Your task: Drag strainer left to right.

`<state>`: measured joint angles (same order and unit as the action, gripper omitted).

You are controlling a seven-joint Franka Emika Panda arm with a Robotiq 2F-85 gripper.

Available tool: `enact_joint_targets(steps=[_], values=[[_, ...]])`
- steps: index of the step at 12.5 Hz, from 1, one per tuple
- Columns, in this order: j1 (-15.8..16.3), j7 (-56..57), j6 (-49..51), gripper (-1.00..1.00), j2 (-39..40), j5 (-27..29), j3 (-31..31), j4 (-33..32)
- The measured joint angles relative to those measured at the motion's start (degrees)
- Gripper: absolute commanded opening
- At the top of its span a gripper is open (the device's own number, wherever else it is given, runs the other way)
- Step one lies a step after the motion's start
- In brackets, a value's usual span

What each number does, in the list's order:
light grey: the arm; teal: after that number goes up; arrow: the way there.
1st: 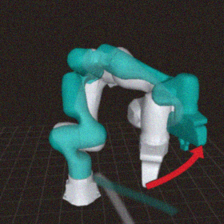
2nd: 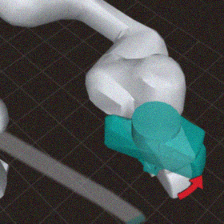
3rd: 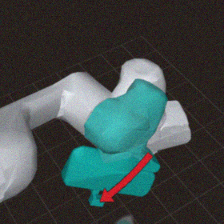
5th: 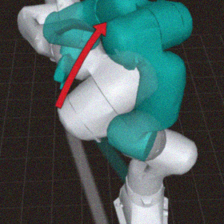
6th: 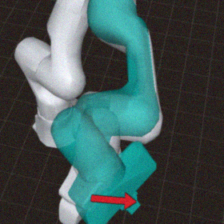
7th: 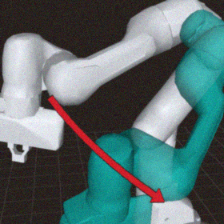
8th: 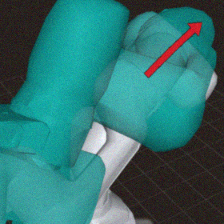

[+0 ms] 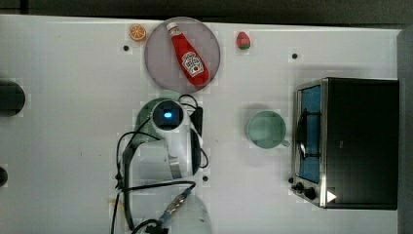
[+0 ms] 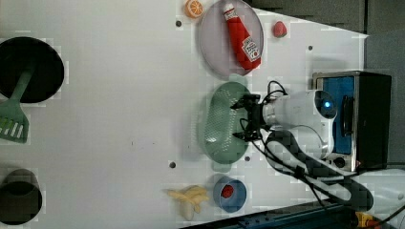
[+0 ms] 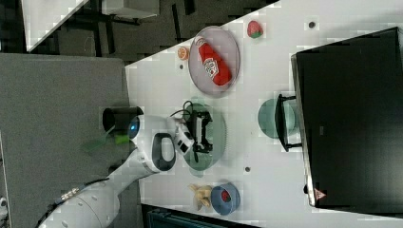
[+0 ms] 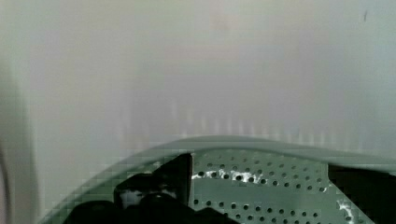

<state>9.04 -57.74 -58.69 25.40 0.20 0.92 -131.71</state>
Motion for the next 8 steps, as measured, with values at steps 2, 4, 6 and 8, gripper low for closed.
enact_joint_targets(steps=[2, 4, 6, 8], values=[[-1.76, 2.24, -0.28, 1.00, -0.28, -0.09, -1.35, -0.22], [-2.09, 3.08, -0.17, 1.00, -0.98, -0.55, -2.32, -1.57], [-1.95, 5.71, -0.34, 1.00, -0.85, -0.48, -3.33, -1.57], [-1.86, 6.97, -0.62, 1.00, -1.18, 0.18, -4.47, -1.34]])
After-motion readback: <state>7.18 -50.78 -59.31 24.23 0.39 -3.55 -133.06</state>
